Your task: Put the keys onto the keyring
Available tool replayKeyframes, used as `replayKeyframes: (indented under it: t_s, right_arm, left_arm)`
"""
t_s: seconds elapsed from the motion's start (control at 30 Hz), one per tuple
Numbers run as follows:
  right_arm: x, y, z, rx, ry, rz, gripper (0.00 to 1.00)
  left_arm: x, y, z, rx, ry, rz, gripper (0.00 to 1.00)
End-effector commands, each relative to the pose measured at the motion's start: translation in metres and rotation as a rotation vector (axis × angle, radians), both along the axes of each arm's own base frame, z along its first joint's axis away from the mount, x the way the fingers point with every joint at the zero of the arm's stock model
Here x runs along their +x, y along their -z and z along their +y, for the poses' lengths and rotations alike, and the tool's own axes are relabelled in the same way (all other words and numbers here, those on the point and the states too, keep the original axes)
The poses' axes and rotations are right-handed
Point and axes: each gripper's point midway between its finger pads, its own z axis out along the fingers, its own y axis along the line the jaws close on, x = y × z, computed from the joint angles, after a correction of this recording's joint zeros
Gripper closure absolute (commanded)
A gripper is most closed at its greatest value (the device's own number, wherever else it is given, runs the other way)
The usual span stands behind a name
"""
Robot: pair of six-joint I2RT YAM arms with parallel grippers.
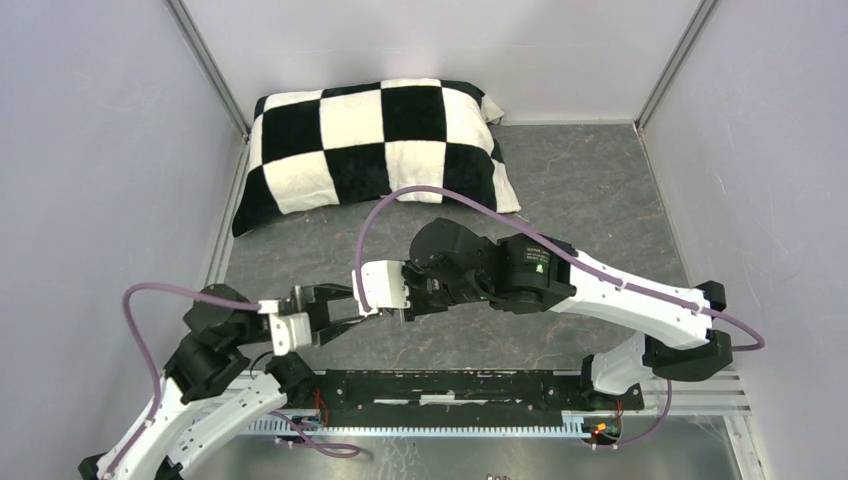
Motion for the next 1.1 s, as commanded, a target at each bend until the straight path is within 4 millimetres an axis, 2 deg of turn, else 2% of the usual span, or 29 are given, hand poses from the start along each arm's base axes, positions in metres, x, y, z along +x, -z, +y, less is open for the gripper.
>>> replayKeyframes:
  t_s: [0.0, 0.1, 0.23, 0.37, 0.53, 0.77, 1.07]
  right_arm:
    - [0.002, -0.006, 0.004, 0.033, 0.007, 0.000, 1.00]
    - [-0.009, -0.006, 0.009, 0.051, -0.043, 0.034, 1.00]
    - [-0.021, -0.008, 0.016, 0.096, -0.096, 0.077, 1.00]
    - [-0.027, -0.005, 0.020, 0.121, -0.120, 0.104, 1.00]
    - [-0.030, -0.002, 0.021, 0.131, -0.132, 0.116, 1.00]
    - [-0.032, -0.007, 0.022, 0.151, -0.142, 0.121, 1.00]
    - [-0.039, -0.004, 0.025, 0.142, -0.180, 0.137, 1.00]
  left_arm:
    - [-0.014, -0.007, 0.015, 0.067, 0.024, -0.156, 0.56]
    - [-0.013, 0.003, 0.015, 0.111, 0.034, -0.218, 0.57]
    - [-0.002, 0.017, 0.009, 0.152, 0.024, -0.297, 0.61]
    - [0.008, 0.016, 0.005, 0.156, 0.003, -0.312, 0.61]
    - [-0.004, 0.025, 0.004, 0.204, 0.081, -0.258, 0.60]
    - [-0.012, 0.043, 0.004, 0.289, 0.143, -0.198, 0.64]
    - [-0.007, 0.035, 0.000, 0.269, 0.135, -0.211, 0.76]
